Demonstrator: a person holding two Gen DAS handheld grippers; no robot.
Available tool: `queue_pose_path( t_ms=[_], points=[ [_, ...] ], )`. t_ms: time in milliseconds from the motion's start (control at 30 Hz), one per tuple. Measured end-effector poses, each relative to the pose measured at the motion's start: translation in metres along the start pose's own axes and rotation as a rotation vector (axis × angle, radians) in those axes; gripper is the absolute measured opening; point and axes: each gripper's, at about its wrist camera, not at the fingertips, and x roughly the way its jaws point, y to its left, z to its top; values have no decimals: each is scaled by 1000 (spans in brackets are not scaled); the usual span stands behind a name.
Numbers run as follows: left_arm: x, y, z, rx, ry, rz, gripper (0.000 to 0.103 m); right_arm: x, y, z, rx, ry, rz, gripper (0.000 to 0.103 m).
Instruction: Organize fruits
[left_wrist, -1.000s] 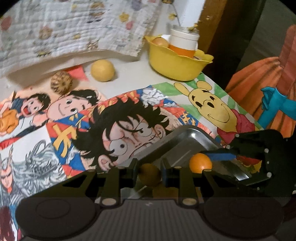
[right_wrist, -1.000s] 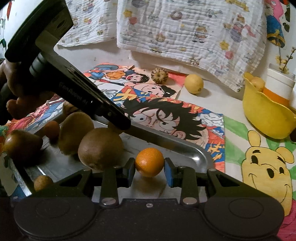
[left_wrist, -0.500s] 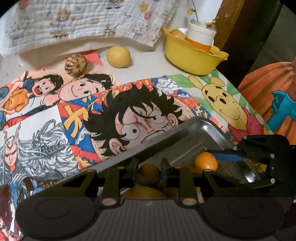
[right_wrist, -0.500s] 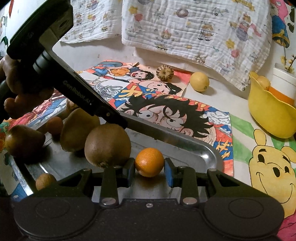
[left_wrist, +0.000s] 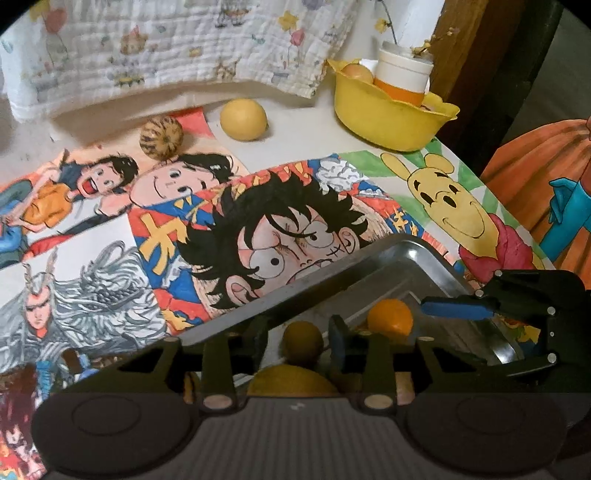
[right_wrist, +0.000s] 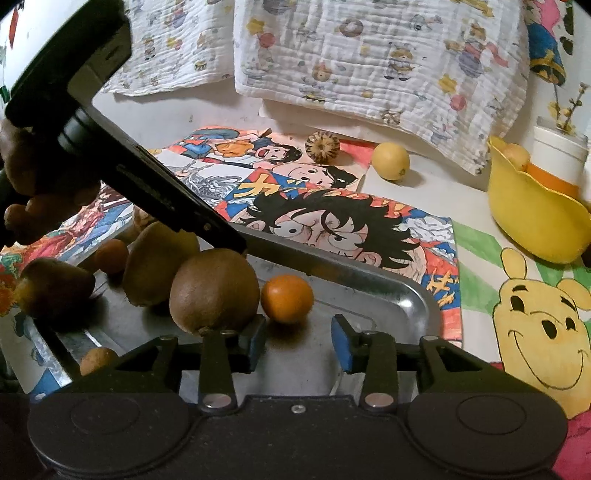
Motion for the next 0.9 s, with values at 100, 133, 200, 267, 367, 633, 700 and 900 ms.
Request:
queue_pose_path(
  t_ms=[100,133,200,267,367,633,700,900],
  points=[
    [-14,-5,-5,18,-42,28,66,-7,0,-3,21,-9,-1,51],
    [-18,-6,-7,21,-52,29,70,-10,0,-4,27,-14,-2,53],
    [-28,-9,-12,19,-72,25,76,-15,1,-6,41,-20,-6,59],
    [-37,-10,-17,20,-93,35,85,-20,1,-8,56,-25,-6,64],
    [-53,-13,-29,27,-136,61,92,-28,5,-10,68,-35,-10,72],
    [-87,-7,-66,11,-197,110,102,-48,24,-13,73,-45,20,90],
    [-93,-4,-74,-4,-198,113,102,-51,30,-14,69,-46,30,95],
    [-114,6,-101,-30,-207,129,102,-59,48,-15,67,-37,70,101]
  ],
)
